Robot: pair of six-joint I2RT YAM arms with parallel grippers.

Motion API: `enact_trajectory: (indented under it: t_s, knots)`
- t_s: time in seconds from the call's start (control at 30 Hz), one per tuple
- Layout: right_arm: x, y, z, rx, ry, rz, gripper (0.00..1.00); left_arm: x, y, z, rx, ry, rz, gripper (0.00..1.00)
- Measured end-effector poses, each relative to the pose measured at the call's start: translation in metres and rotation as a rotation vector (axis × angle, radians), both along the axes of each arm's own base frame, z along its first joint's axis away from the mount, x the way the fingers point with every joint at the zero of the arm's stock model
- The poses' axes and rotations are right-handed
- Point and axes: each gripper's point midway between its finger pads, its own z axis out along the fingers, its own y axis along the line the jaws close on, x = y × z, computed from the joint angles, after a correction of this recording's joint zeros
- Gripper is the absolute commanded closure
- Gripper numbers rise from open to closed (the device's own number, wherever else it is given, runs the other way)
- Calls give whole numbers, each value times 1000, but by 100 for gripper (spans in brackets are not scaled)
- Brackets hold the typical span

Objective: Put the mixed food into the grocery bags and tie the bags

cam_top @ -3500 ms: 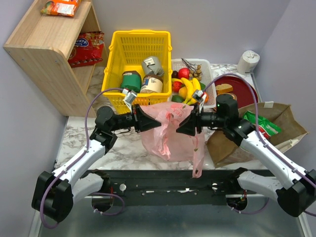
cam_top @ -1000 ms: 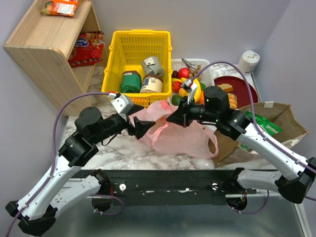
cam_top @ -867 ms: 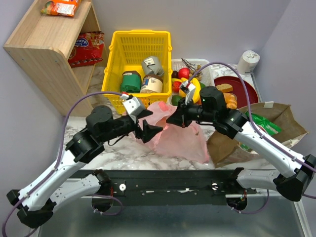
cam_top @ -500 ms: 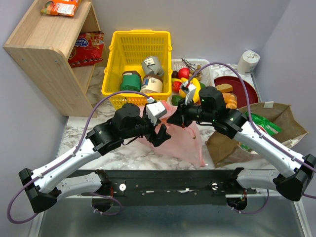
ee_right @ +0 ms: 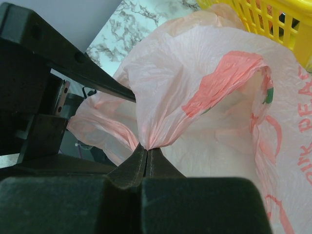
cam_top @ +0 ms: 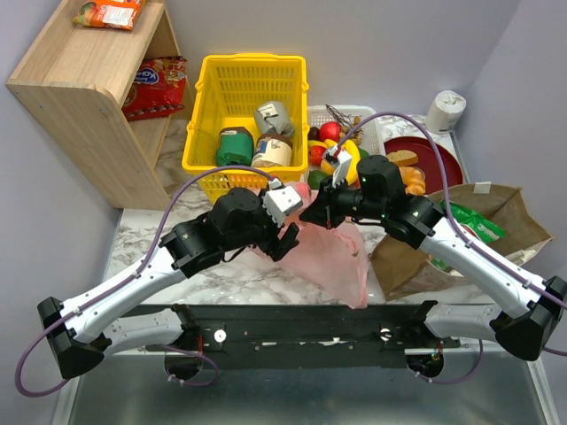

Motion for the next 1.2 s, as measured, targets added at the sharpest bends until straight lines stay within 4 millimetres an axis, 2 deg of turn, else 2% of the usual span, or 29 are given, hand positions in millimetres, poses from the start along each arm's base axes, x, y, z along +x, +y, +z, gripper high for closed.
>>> enact_trajectory:
  t_s: [0.07,0.1,0.13,0.2,0.23,0.3,0.33,0.43,0.53,0.6,0.67,0.77,0.83,0.9,0.97,1.03,1.13,1.2]
  knots:
    - [0,0,0,-1,1,0,99,0,2,-5,19,4,4,50]
    - [0,0,0,-1,1,0,99,0,4,-7,29,2,6,70]
    - [0,0,-1,-2,2,0,98,1,5,-8,36,0,9,80]
    - [0,0,-1,-3,3,0,87,1,6,-11,43,1,15,100]
    - [1,1,-1,-3,3,0,71,2,7,-13,50,-4,13,100]
    - [1,0,-1,-6,3,0,52,2,7,-15,49,-1,20,100]
    - [1,0,0,-10,0,0,36,3,8,-16,49,-2,26,100]
    - [6,-7,11,-35,-34,-36,17,7,10,-16,44,-7,52,100]
    - [19,-24,37,-40,-105,-113,12,14,15,-12,28,-13,86,100]
    - [33,-44,60,-27,-163,-185,11,21,20,-9,10,-17,121,100]
    - [53,-71,80,-17,-219,-283,8,29,26,-9,-11,-17,156,100]
    - [86,-101,91,-49,-266,-409,5,37,32,-11,-43,-6,181,100]
    - [112,-109,84,-97,-264,-464,4,40,35,-13,-58,-2,195,100]
    - [144,-114,67,-150,-230,-508,5,42,38,-16,-73,2,206,100]
    - [181,-121,33,-221,-156,-559,4,43,40,-19,-84,10,213,100]
    - [216,-132,-12,-306,-61,-612,3,44,40,-22,-98,21,217,100]
    - [242,-146,-64,-417,57,-659,3,43,38,-25,-113,34,212,100]
    - [251,-147,-81,-460,100,-665,3,41,37,-27,-117,42,209,100]
